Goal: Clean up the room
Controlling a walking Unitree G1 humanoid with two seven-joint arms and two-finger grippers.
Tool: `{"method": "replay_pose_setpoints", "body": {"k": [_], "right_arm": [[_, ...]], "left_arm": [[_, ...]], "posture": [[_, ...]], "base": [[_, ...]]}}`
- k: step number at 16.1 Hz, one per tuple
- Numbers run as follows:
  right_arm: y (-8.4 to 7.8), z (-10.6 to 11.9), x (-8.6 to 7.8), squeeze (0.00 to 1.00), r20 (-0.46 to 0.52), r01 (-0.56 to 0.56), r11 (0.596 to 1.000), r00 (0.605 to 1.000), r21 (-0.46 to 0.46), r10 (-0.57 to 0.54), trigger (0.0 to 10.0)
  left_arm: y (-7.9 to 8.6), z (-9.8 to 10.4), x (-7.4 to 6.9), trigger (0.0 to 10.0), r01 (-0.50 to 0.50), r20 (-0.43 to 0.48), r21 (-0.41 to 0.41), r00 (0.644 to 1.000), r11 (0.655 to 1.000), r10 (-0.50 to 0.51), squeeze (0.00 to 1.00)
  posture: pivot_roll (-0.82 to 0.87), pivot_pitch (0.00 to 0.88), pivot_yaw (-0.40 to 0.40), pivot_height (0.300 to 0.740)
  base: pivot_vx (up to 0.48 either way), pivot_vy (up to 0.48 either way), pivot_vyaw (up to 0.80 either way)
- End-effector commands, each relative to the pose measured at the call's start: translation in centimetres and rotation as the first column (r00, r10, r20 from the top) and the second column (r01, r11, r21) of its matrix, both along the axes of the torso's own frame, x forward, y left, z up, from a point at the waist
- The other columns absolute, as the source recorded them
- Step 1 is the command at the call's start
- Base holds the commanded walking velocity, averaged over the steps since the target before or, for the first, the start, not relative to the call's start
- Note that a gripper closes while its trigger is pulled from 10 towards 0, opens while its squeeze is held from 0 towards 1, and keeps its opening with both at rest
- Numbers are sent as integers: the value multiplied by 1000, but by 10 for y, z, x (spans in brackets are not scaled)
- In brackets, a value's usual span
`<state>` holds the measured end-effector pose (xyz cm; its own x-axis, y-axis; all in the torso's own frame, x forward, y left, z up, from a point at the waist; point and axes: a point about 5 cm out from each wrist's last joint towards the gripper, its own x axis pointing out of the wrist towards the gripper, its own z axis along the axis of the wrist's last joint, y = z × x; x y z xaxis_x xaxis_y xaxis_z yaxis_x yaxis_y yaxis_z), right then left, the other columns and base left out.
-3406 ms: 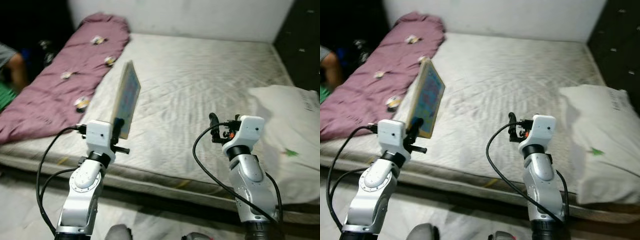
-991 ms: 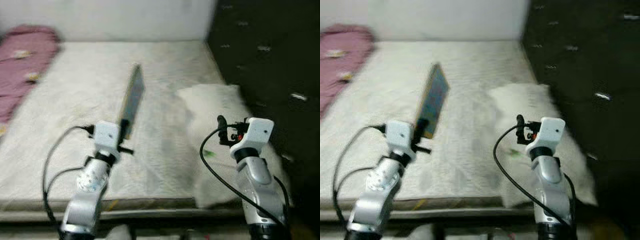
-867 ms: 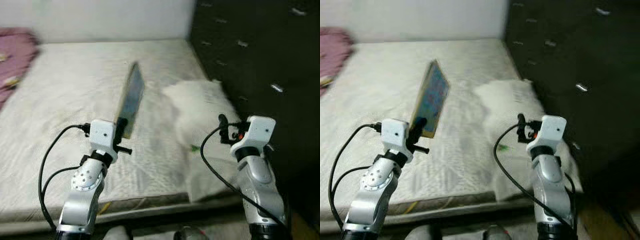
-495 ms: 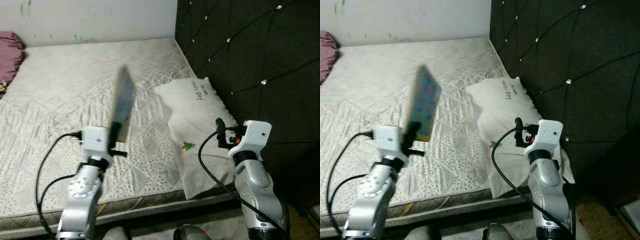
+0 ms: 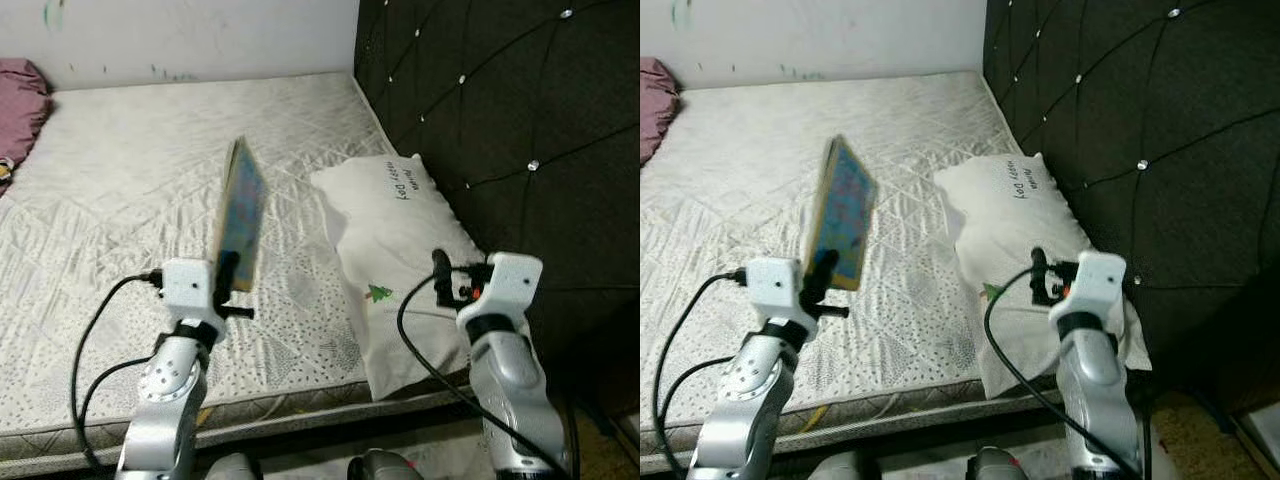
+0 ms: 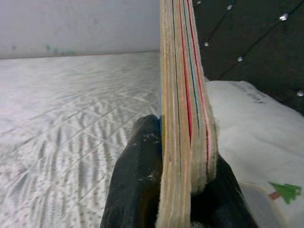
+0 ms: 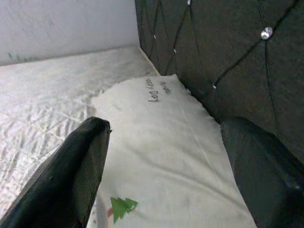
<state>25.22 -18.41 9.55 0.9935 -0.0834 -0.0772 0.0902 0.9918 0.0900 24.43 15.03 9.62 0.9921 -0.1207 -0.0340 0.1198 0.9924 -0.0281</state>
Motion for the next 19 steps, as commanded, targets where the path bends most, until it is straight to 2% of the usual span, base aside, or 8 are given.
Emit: {"method": "replay_pose_setpoints", "body": {"k": [1, 5, 6, 8, 10, 12, 15, 19], "right_arm": [[2, 6, -1, 0, 23, -9, 1000, 1000, -3, 10, 10000], [-3, 2, -8, 0, 6, 2, 1000, 1000, -11, -2, 10000], [-4, 1, -9, 0, 3, 15, 1000, 1000, -21, -15, 10000], [-8, -10, -18, 0, -19, 24, 996, 999, -87, -26, 10000], [-8, -25, -24, 0, -79, 47, 986, 995, -159, -60, 10000], [0, -22, -21, 0, -43, -32, 988, 999, -150, 25, 10000], [-4, -26, -23, 0, -45, 5, 992, 999, -123, -11, 10000], [-1, -29, -22, 0, -24, -1, 989, 1000, -149, -3, 10000]], "left_arm": [[3, 14, 0, 10000, -16, 63, -2, 998, 1000, 17, 0], [5, 10, -6, 10000, -25, 47, 4, 999, 1000, 25, 0], [7, 11, -6, 10000, -40, 59, 30, 998, 999, 38, 0], [13, 8, -11, 10000, -48, 78, 92, 996, 995, 41, 0], [23, -2, -14, 10000, -69, 44, 92, 997, 993, 66, 0], [24, -7, -13, 10000, -66, 33, 105, 997, 992, 63, 0], [21, -7, -11, 10000, -39, 48, 113, 998, 993, 34, 0], [19, -16, -10, 10000, -26, 19, 88, 1000, 996, 24, 0]], "posture": [[-16, 52, 10, 740], [-16, 61, 13, 740], [-17, 61, 14, 740], [-15, 58, 18, 740], [-23, 26, 31, 740], [-26, 10, 37, 740], [-14, 5, 41, 740], [-12, 15, 38, 740]], "base": [[0, 0, 0], [0, 0, 0], [0, 0, 0], [0, 0, 0], [0, 0, 0], [0, 0, 0], [0, 0, 0], [0, 0, 0]]}}
